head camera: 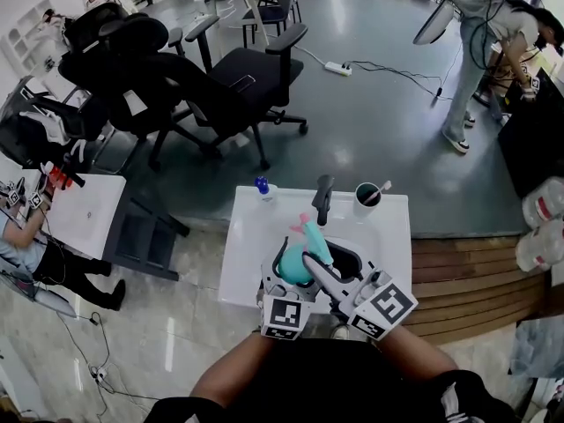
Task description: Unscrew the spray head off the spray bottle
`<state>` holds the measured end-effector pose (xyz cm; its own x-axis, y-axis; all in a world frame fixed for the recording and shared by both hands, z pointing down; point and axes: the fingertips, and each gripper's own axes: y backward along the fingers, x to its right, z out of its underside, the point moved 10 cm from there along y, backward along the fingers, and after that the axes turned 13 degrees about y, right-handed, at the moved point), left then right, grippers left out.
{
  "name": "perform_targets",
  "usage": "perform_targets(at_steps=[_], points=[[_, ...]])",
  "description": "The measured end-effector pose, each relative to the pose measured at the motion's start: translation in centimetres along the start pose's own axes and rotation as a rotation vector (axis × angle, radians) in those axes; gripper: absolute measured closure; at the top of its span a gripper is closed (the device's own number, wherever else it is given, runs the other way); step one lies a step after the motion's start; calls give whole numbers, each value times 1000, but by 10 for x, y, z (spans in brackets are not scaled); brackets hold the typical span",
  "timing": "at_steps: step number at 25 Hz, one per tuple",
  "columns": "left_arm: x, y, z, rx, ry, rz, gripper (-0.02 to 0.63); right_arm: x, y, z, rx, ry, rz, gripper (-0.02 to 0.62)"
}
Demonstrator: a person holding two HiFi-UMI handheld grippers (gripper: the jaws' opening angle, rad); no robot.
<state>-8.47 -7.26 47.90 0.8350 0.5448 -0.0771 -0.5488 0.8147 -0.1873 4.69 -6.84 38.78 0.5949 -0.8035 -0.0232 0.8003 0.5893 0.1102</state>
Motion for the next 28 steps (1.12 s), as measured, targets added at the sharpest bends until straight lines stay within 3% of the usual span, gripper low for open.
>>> perform_targets(at_steps=[4,9,15,23,26,28], points=[[4,4,8,-15,7,29,141,2,6,-3,-2,7,-21,462],[9,8,-1,6,-35,151,140,11,18,-1,15,1,-108,465],[15,12,-10,32,-19,311,141,13,26,-13,81,94,-278,465],[26,28,-9,47,-14,620,141,0,36,-27,41,137,-582,465],[32,31,-15,51,84,660,141,0,37,-28,41,145,-644,463],[29,30,-13,43,72,639,141,1,34,-28,58,142,-616,461]])
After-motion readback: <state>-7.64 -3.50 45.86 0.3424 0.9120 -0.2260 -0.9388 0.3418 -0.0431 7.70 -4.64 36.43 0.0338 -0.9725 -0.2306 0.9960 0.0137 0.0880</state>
